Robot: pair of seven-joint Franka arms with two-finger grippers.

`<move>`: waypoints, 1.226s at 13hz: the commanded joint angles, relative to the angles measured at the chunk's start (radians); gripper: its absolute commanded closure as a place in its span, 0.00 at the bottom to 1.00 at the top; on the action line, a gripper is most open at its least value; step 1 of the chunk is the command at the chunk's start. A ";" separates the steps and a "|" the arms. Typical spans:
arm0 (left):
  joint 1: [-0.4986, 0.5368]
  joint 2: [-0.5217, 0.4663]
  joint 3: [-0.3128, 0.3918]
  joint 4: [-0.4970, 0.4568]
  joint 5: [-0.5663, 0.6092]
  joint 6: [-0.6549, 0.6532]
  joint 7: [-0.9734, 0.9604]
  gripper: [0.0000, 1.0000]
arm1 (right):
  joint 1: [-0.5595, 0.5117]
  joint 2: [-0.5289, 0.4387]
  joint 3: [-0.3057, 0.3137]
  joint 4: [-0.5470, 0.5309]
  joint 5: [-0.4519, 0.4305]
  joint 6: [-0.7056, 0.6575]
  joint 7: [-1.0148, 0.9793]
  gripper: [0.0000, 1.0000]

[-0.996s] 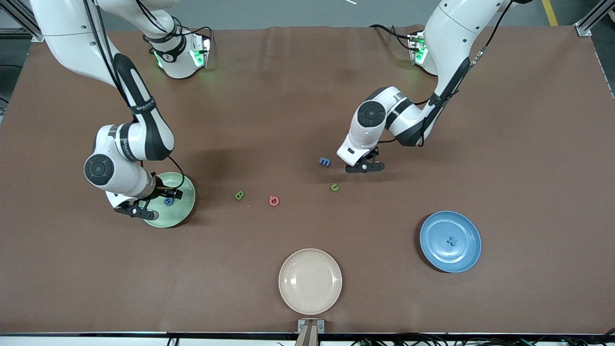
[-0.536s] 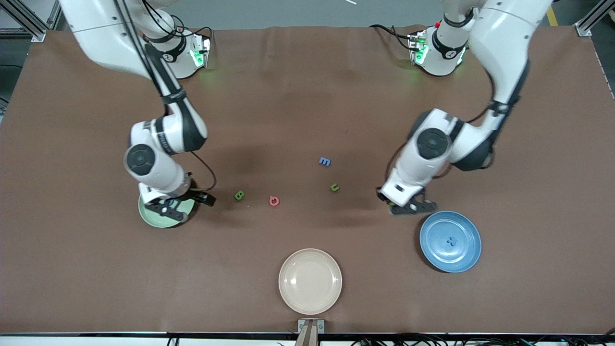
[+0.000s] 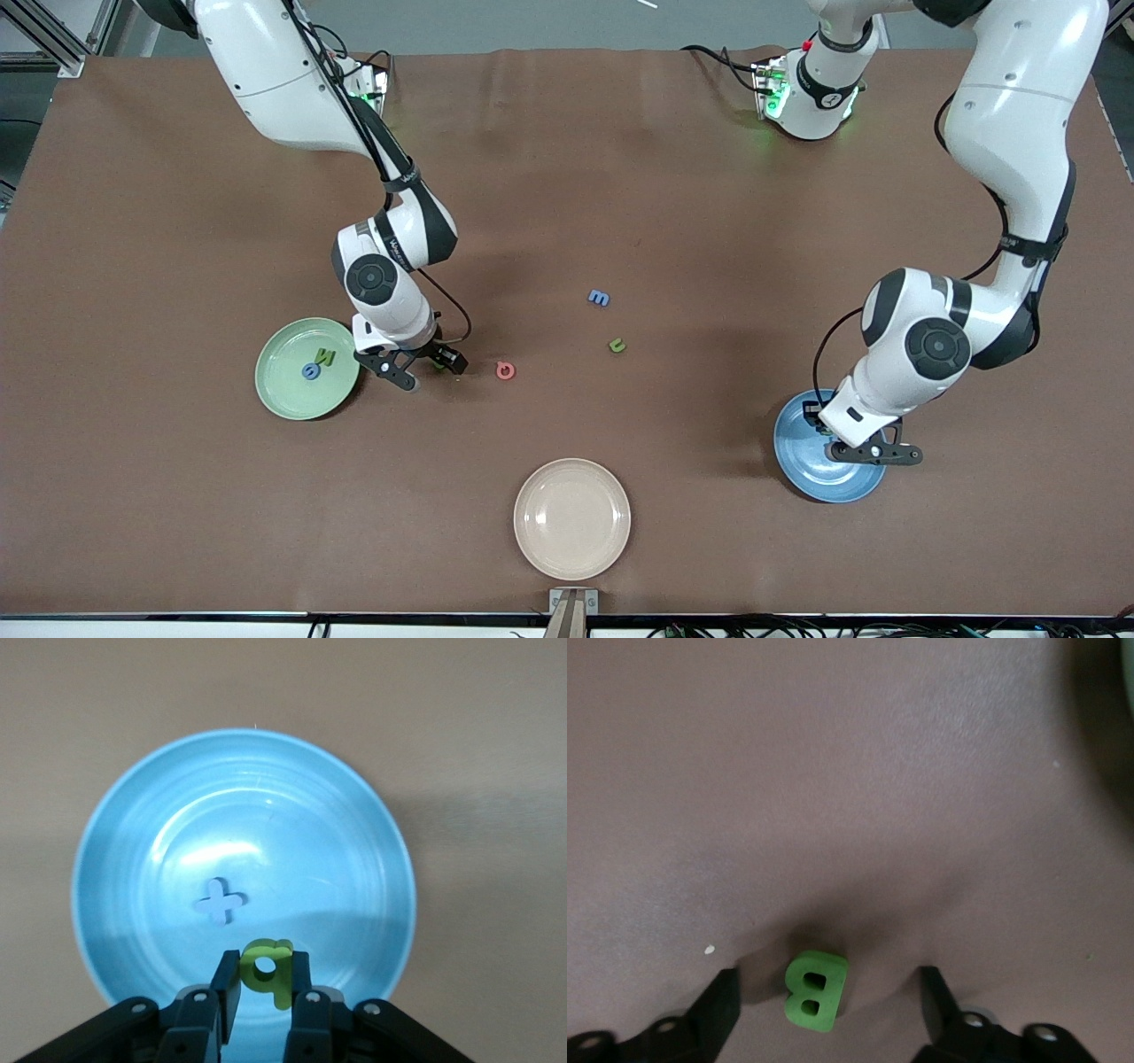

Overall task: Sort upper and lower case letters into plates
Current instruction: 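Place N on the green plate and u on the blue plate, then put B on the green plate while the left gripper reaches the green letter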

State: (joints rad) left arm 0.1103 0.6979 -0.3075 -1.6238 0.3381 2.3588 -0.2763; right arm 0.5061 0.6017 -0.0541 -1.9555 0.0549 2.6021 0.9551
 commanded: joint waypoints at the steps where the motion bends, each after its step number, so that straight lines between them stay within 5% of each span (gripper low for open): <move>1: 0.003 0.025 -0.002 0.022 0.024 0.022 -0.017 0.00 | 0.005 -0.008 -0.009 -0.003 -0.012 -0.008 0.020 0.37; 5: 0.000 -0.055 -0.039 -0.027 0.015 -0.027 -0.091 0.00 | 0.009 -0.010 -0.009 -0.008 -0.012 -0.026 0.020 0.95; 6: -0.003 -0.064 -0.083 -0.025 0.015 -0.070 -0.147 0.00 | 0.008 -0.014 -0.009 -0.006 -0.012 -0.037 0.017 1.00; 9: -0.027 -0.060 -0.197 -0.021 0.015 -0.107 -0.396 0.00 | -0.036 -0.061 -0.030 0.000 -0.017 -0.095 -0.102 1.00; 16: -0.311 0.054 -0.190 0.010 0.024 -0.035 -0.996 0.00 | -0.311 -0.117 -0.035 0.023 -0.015 -0.186 -0.593 1.00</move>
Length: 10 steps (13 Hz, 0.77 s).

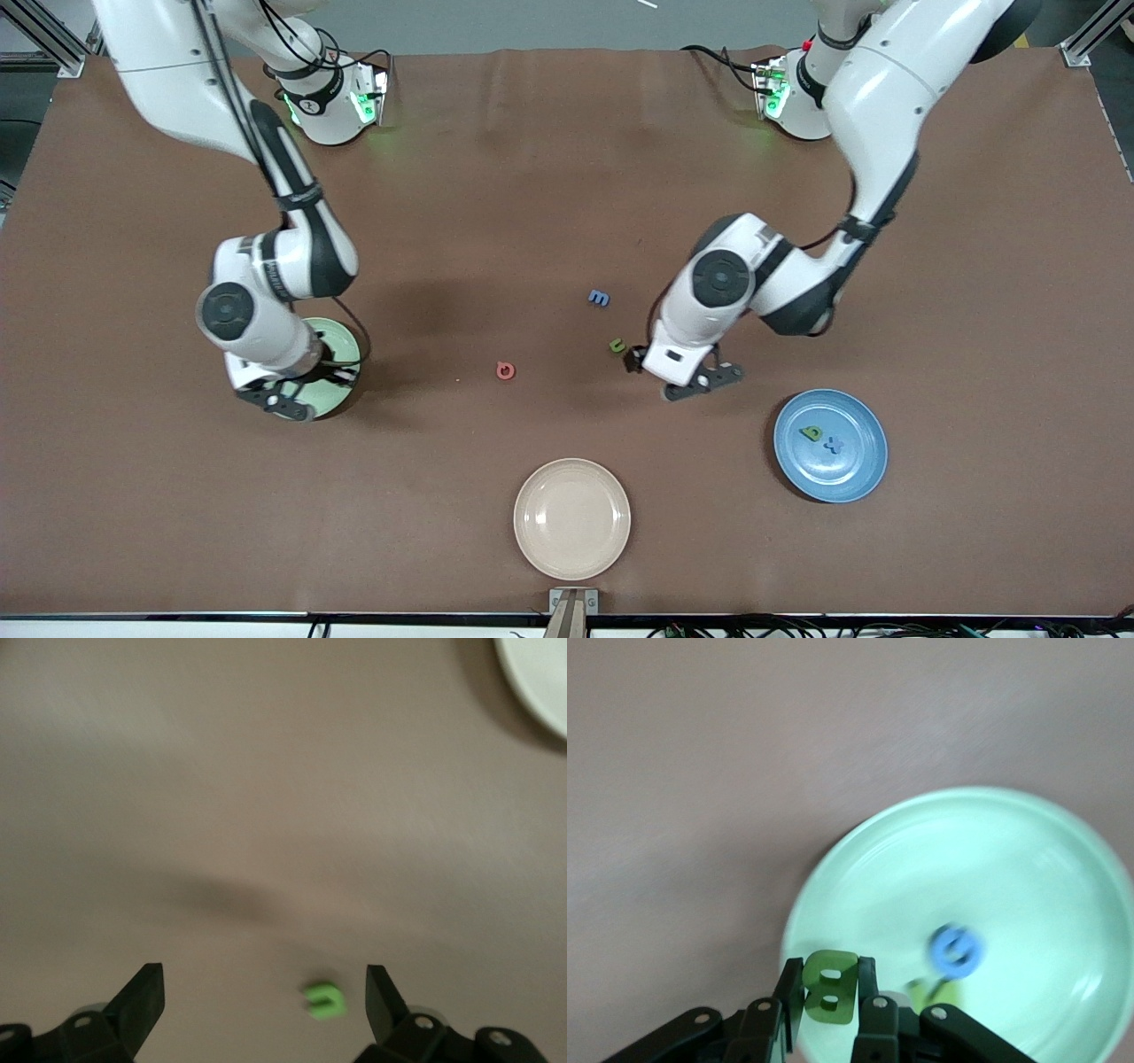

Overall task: Sort upper and lower case letters into plates
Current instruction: 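Put B on the green plate while the left gripper reaches the green letter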

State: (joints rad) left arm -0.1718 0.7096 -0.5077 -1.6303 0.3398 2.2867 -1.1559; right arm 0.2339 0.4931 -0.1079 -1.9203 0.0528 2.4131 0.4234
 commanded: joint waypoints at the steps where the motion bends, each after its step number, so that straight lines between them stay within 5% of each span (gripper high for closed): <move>1: -0.052 0.053 0.023 0.017 0.022 0.043 -0.173 0.00 | -0.062 -0.004 0.019 -0.013 -0.013 0.012 -0.084 1.00; 6: -0.100 0.097 0.047 0.015 0.028 0.073 -0.312 0.17 | -0.062 0.081 0.020 -0.008 -0.008 0.118 -0.089 0.97; 7: -0.104 0.100 0.049 0.015 0.030 0.073 -0.326 0.19 | -0.062 0.079 0.020 -0.006 -0.008 0.110 -0.090 0.86; 8: -0.118 0.108 0.052 0.017 0.028 0.073 -0.326 0.20 | -0.062 0.079 0.020 0.001 -0.011 0.106 -0.095 0.20; 9: -0.132 0.114 0.066 0.020 0.028 0.073 -0.326 0.23 | -0.062 0.073 0.020 0.010 -0.011 0.080 -0.098 0.00; 10: -0.147 0.119 0.078 0.029 0.027 0.073 -0.326 0.25 | -0.059 0.062 0.020 0.053 -0.011 -0.013 -0.095 0.00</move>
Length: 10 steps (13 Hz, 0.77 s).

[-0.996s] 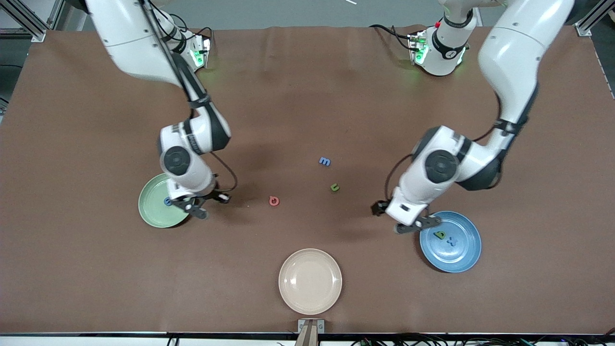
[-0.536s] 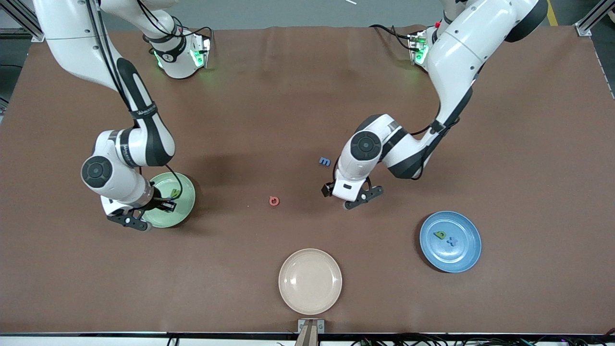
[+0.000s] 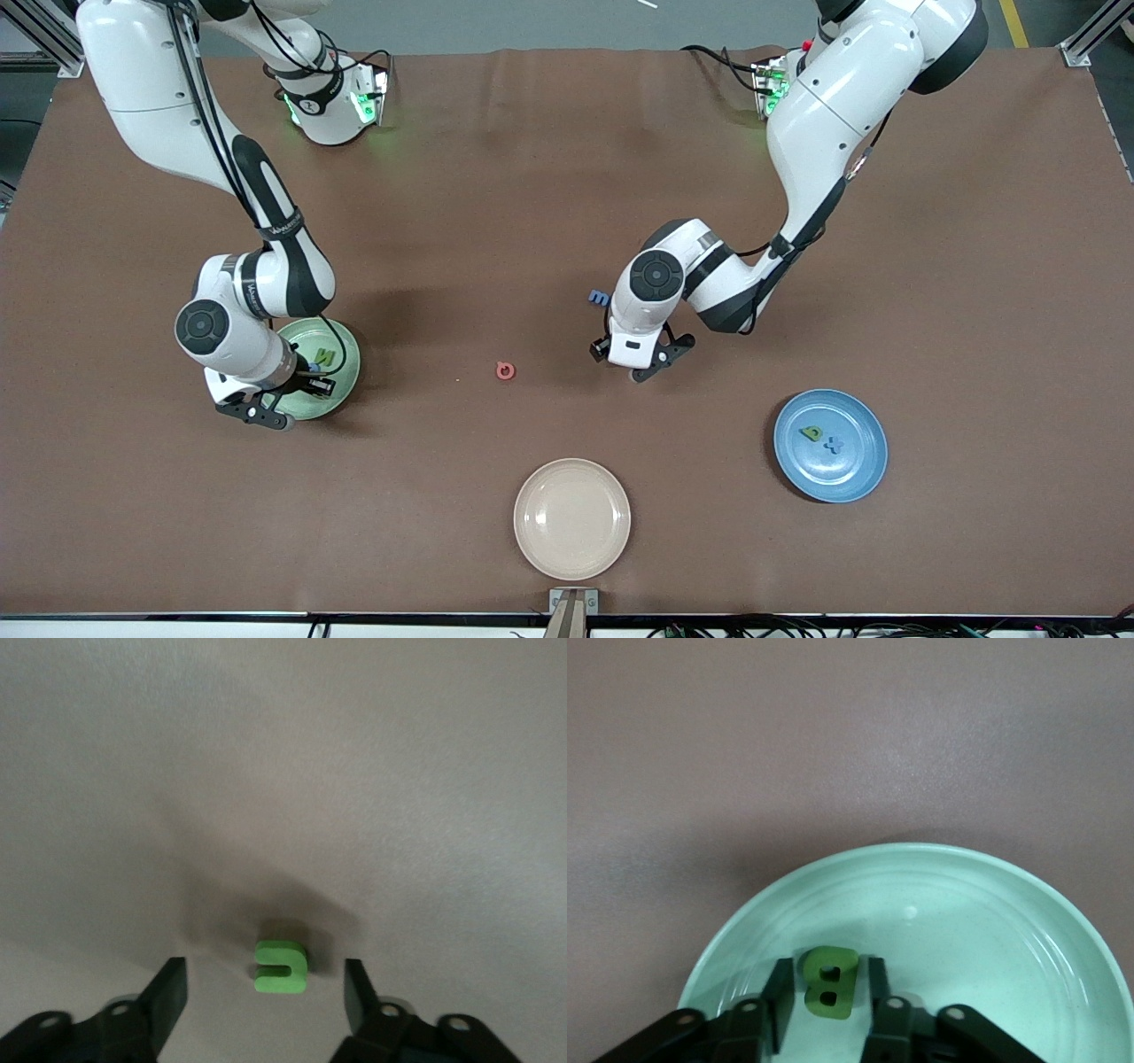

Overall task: Sort upper and lower case letters into plates
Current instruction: 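Put B on the green plate while the left gripper reaches the green letter, then grasp the Q with the right gripper while the left gripper grasps the letter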

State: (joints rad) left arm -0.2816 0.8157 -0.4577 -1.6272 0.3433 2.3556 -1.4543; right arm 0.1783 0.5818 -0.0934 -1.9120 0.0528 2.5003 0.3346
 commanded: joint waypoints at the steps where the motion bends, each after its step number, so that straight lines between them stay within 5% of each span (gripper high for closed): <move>1: -0.053 0.017 0.033 0.032 0.025 0.004 -0.028 0.28 | -0.003 -0.040 0.009 0.095 -0.011 -0.217 0.006 0.00; 4: -0.059 0.026 0.045 0.038 0.025 0.004 -0.020 0.42 | 0.033 -0.059 0.012 0.273 0.002 -0.510 0.070 0.00; 6: -0.057 0.030 0.045 0.039 0.025 0.004 -0.011 0.67 | 0.114 -0.054 0.015 0.277 0.006 -0.492 0.234 0.00; 10: -0.047 0.028 0.056 0.058 0.028 0.002 0.017 0.93 | 0.314 0.019 0.014 0.240 0.059 -0.254 0.560 0.00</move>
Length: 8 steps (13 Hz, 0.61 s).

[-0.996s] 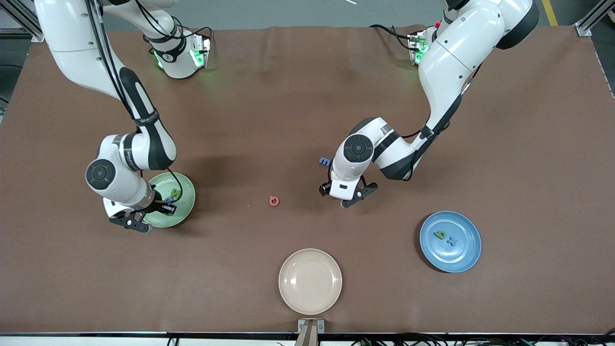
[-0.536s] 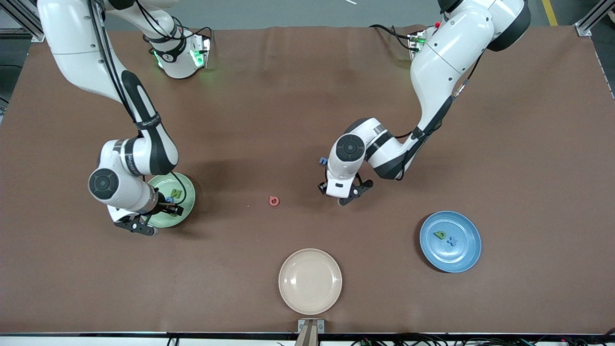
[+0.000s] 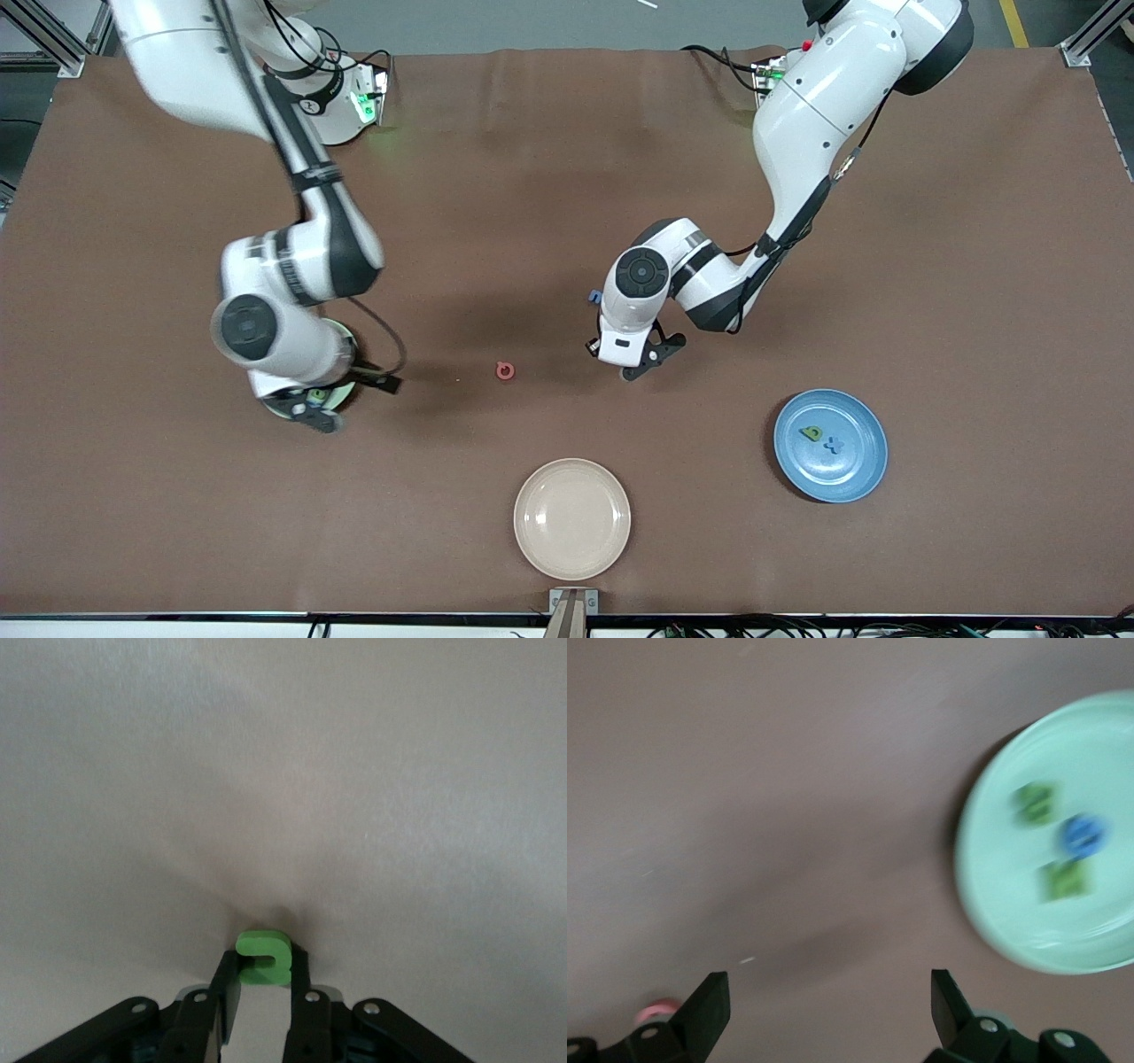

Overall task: Sort upper and lower case letters into plates
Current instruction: 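Grasp the Q with the right gripper while the left gripper grasps the letter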

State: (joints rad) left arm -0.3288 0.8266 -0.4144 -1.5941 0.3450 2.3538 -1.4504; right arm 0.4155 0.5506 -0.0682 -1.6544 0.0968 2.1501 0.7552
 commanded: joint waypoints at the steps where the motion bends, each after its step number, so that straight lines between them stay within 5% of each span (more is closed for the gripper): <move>1: -0.004 0.013 0.026 0.026 0.026 0.004 0.022 0.99 | 0.107 0.083 -0.012 -0.010 0.012 0.146 0.212 0.00; 5: 0.062 -0.044 0.042 0.049 0.086 -0.030 0.074 1.00 | 0.210 0.181 -0.015 0.005 -0.002 0.260 0.335 0.00; 8: 0.196 -0.086 0.042 0.049 0.117 -0.050 0.308 1.00 | 0.241 0.213 -0.019 0.024 -0.003 0.283 0.378 0.00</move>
State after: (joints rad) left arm -0.2086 0.7817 -0.3672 -1.5291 0.4431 2.3261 -1.2656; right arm 0.6382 0.7505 -0.0735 -1.6554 0.0981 2.4262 1.0972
